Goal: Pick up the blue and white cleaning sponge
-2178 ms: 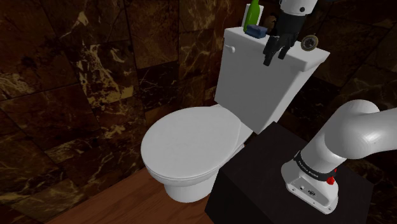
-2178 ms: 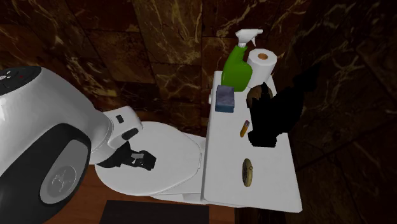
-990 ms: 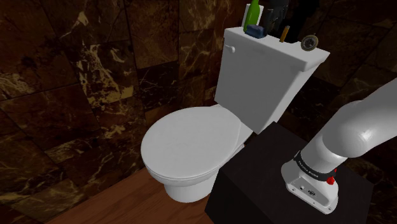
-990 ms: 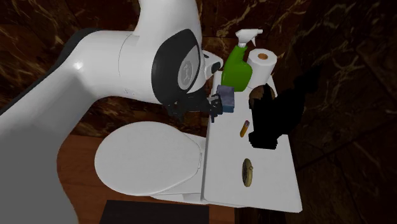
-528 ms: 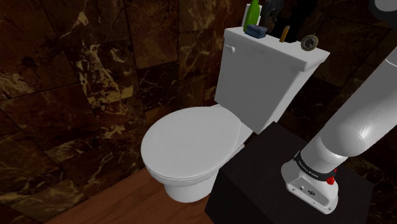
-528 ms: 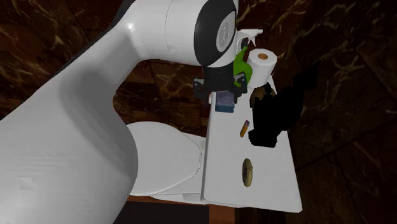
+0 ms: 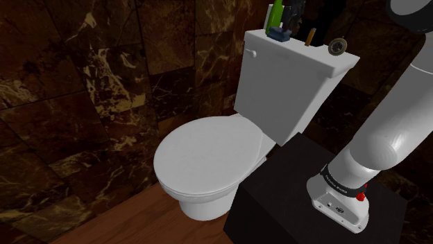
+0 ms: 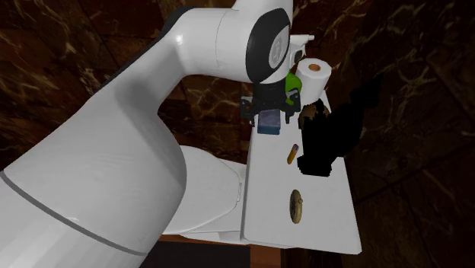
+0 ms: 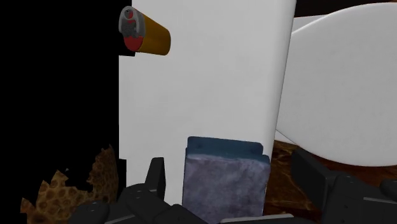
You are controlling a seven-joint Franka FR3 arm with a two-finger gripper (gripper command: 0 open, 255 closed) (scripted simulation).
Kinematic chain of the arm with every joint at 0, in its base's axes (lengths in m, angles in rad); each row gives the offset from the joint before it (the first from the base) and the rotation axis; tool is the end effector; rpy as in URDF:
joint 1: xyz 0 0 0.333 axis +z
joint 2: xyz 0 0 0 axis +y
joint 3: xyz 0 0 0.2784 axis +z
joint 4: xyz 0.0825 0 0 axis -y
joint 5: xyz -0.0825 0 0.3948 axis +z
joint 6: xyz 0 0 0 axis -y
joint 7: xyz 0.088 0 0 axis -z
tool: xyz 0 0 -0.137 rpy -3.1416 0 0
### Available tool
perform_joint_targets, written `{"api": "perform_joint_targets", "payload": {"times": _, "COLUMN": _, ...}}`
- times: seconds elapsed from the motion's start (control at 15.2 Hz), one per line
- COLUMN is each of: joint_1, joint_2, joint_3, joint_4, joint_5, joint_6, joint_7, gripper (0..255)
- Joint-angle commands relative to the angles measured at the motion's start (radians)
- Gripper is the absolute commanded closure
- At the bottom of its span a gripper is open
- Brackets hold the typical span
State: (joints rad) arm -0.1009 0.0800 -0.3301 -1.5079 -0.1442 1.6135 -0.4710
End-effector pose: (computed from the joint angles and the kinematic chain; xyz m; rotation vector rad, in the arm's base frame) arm 0.5317 -0.2588 0.5493 2.9739 0.0675 -0.0704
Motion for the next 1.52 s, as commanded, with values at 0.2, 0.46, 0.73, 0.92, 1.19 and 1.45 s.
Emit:
{"api": "perform_joint_targets", "payload": {"times": 0.2, "joint_1": 0.002, "joint_2": -0.012, "joint_3": 0.001, "joint_4": -0.052, "joint_5": -0.004, "joint_6": 0.04, "joint_7": 0.008, "gripper": 255}}
{"api": "perform_joint_targets", "payload": {"times": 0.46, "joint_1": 0.002, "joint_2": -0.013, "joint_3": 0.001, "joint_4": -0.054, "joint_5": -0.005, "joint_6": 0.041, "joint_7": 0.008, "gripper": 255}}
{"api": "perform_joint_targets", "payload": {"times": 0.73, "joint_1": 0.002, "joint_2": -0.013, "joint_3": 0.001, "joint_4": -0.054, "joint_5": -0.005, "joint_6": 0.042, "joint_7": 0.009, "gripper": 255}}
{"api": "perform_joint_targets", "payload": {"times": 0.92, "joint_1": 0.001, "joint_2": -0.005, "joint_3": 0.0, "joint_4": -0.014, "joint_5": -0.002, "joint_6": 0.009, "joint_7": 0.002, "gripper": 255}}
{"api": "perform_joint_targets", "payload": {"times": 1.19, "joint_1": -0.002, "joint_2": 0.012, "joint_3": -0.001, "joint_4": 0.062, "joint_5": 0.004, "joint_6": -0.049, "joint_7": -0.01, "gripper": 255}}
{"api": "perform_joint_targets", "payload": {"times": 1.45, "joint_1": -0.006, "joint_2": 0.035, "joint_3": -0.003, "joint_4": 0.146, "joint_5": 0.012, "joint_6": -0.11, "joint_7": -0.023, "gripper": 255}}
